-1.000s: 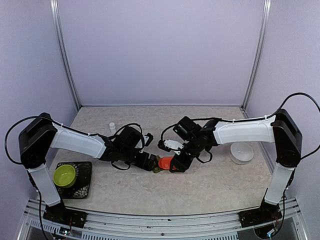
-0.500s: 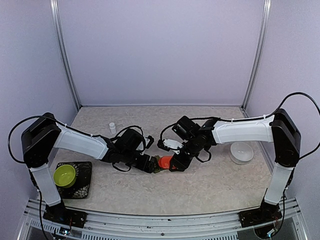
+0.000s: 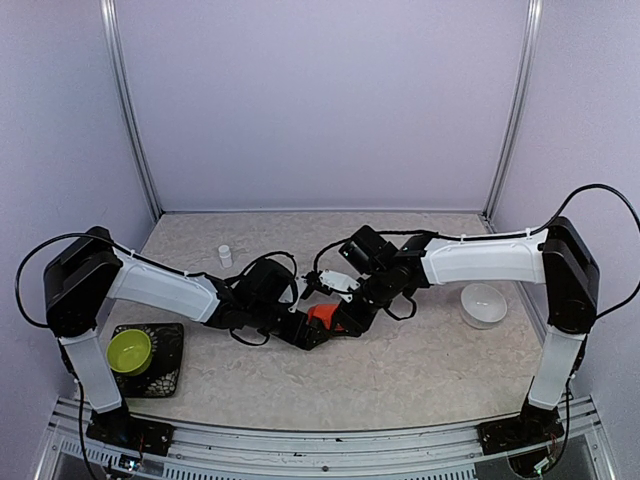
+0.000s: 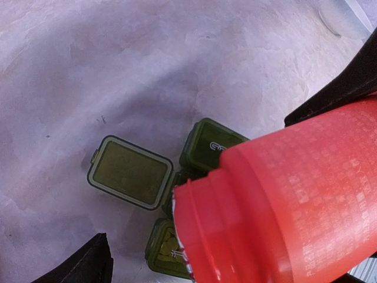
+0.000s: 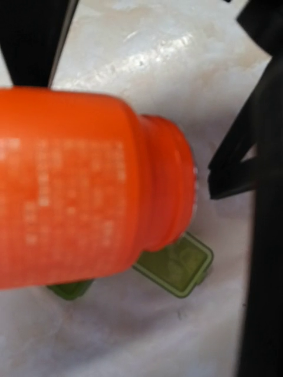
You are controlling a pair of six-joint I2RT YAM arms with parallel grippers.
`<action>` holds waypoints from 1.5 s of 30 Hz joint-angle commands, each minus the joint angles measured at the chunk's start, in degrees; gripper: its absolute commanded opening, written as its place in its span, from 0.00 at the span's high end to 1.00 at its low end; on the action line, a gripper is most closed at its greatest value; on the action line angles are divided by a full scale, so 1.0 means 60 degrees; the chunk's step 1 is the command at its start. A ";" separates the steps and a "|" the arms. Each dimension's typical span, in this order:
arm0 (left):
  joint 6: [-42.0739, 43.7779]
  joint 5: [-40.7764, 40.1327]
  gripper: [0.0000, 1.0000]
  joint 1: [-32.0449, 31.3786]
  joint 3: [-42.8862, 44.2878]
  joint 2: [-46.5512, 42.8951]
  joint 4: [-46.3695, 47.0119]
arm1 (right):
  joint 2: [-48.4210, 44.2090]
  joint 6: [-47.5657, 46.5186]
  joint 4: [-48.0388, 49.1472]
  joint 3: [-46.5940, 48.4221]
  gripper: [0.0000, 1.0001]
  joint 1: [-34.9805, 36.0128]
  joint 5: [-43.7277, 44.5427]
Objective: Sort the pills into containers
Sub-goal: Pour the pill into the compartment of the pill container.
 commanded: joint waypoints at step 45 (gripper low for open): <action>-0.0122 -0.0574 0.08 0.0943 -0.0899 -0.2595 -0.0181 | -0.0116 0.0094 -0.1292 0.0160 0.92 0.0160 0.0333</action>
